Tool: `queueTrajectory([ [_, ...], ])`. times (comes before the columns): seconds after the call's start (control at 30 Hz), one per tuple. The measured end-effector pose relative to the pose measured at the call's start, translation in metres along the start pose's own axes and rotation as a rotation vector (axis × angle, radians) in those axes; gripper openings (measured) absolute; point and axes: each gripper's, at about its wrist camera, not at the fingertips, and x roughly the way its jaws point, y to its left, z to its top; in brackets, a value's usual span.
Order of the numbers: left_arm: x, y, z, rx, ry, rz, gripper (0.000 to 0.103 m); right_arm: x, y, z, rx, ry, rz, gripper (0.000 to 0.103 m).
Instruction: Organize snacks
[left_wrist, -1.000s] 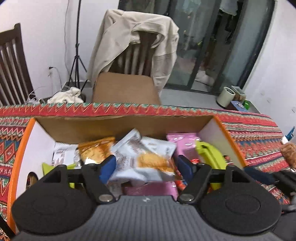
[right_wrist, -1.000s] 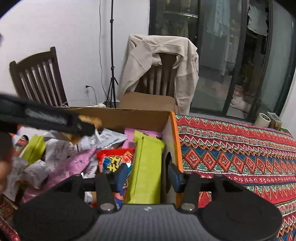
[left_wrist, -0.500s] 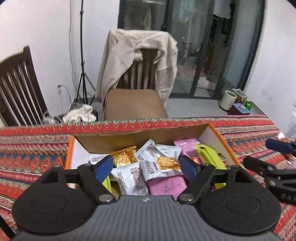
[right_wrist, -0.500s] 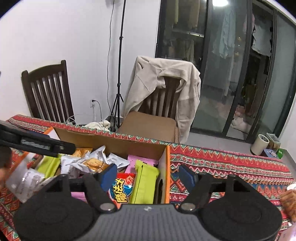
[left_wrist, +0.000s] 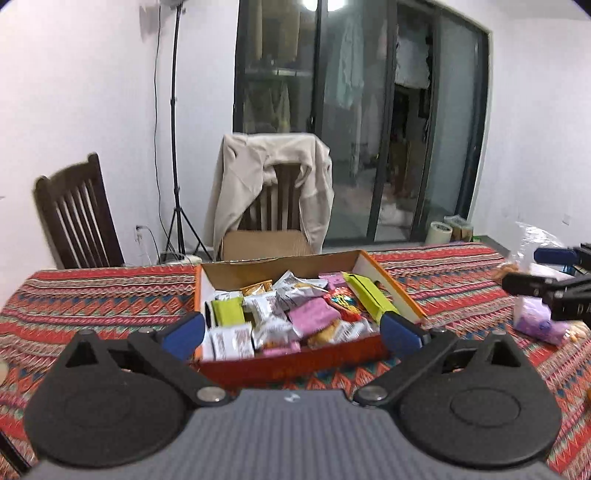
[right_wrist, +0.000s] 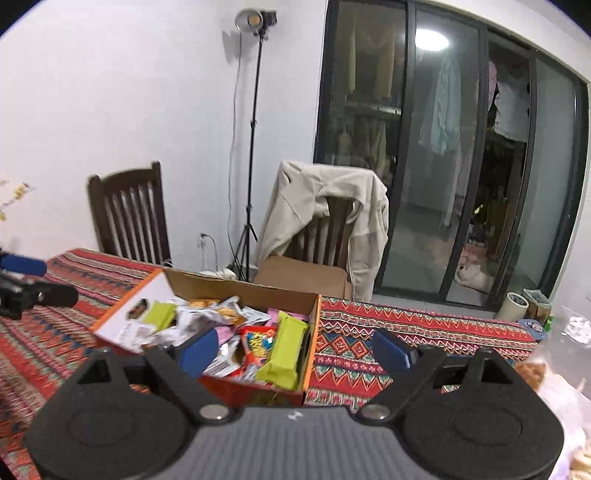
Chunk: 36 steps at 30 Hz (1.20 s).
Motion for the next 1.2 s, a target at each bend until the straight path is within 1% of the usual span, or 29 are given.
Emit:
queueTrajectory([
  [0.07, -0.034, -0.005, -0.018, 0.011, -0.044, 0.025, 0.103, -0.032, 0.006, -0.009, -0.002, -0.030, 0.008, 0.094],
  [0.1, -0.049, -0.005, -0.026, 0.013, -0.065, 0.033, 0.103, -0.049, 0.009, -0.014, -0.003, -0.049, 0.012, 0.100],
  [0.13, -0.066, -0.006, -0.038, 0.012, -0.083, 0.039, 0.103, -0.066, 0.012, -0.020, -0.002, -0.070, 0.017, 0.103],
  [0.3, -0.148, -0.014, -0.099, -0.040, -0.150, 0.078, 0.103, -0.139, 0.031, -0.055, 0.000, -0.141, 0.039, 0.103],
  [0.37, -0.175, -0.020, -0.129, -0.038, -0.171, 0.105, 0.103, -0.168, 0.040, -0.080, -0.003, -0.159, 0.050, 0.103],
  [0.5, -0.216, -0.044, -0.195, -0.002, -0.194, 0.204, 0.103, -0.211, 0.059, -0.136, 0.007, -0.186, 0.059, 0.103],
  [0.53, -0.226, -0.049, -0.211, 0.001, -0.205, 0.221, 0.103, -0.228, 0.071, -0.166, 0.013, -0.191, 0.057, 0.103],
  [0.57, -0.234, -0.055, -0.229, 0.004, -0.208, 0.234, 0.103, -0.228, 0.071, -0.166, 0.013, -0.191, 0.057, 0.103],
  [0.67, -0.258, -0.067, -0.276, 0.037, -0.205, 0.253, 0.103, -0.252, 0.088, -0.211, 0.049, -0.193, 0.067, 0.103],
  [0.77, -0.275, -0.073, -0.315, 0.032, -0.220, 0.292, 0.103, -0.279, 0.110, -0.259, 0.087, -0.185, 0.067, 0.103],
  [0.83, -0.283, -0.075, -0.338, 0.036, -0.184, 0.304, 0.103, -0.292, 0.126, -0.288, 0.109, -0.177, 0.080, 0.103],
  [0.93, -0.301, -0.074, -0.364, 0.001, -0.146, 0.285, 0.103, -0.308, 0.149, -0.325, 0.128, -0.163, 0.072, 0.103],
  [0.97, -0.306, -0.075, -0.369, -0.017, -0.147, 0.283, 0.103, -0.314, 0.158, -0.336, 0.130, -0.166, 0.059, 0.103],
  [1.03, -0.308, -0.081, -0.369, 0.004, -0.174, 0.281, 0.103, -0.324, 0.174, -0.358, 0.137, -0.164, 0.050, 0.103],
  [1.1, -0.312, -0.085, -0.371, 0.027, -0.198, 0.263, 0.103, -0.330, 0.188, -0.370, 0.139, -0.150, 0.041, 0.103],
  [1.2, -0.314, -0.086, -0.375, 0.033, -0.188, 0.224, 0.103, -0.331, 0.200, -0.370, 0.092, -0.151, 0.022, 0.103],
])
